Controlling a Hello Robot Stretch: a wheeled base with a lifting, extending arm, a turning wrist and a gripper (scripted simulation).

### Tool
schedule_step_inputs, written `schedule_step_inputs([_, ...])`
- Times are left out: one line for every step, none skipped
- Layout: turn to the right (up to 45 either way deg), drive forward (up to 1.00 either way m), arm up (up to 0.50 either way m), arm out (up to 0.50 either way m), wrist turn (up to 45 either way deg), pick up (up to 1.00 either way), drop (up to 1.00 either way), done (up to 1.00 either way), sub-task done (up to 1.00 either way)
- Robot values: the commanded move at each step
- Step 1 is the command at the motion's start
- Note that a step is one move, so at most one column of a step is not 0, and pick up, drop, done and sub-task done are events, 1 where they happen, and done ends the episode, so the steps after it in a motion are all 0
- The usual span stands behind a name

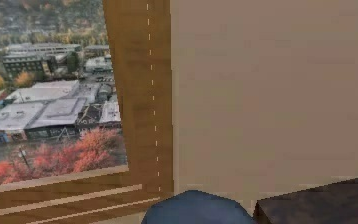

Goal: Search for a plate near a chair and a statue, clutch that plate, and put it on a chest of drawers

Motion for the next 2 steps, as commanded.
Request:
schedule_step_inputs([0.0,0.0,0.0,0.48,0.0,0.0,0.0,0.0,0.0])
schedule_step_inputs([0.0,0.0,0.0,0.0,39.0,0.0,0.0,0.0,0.0])
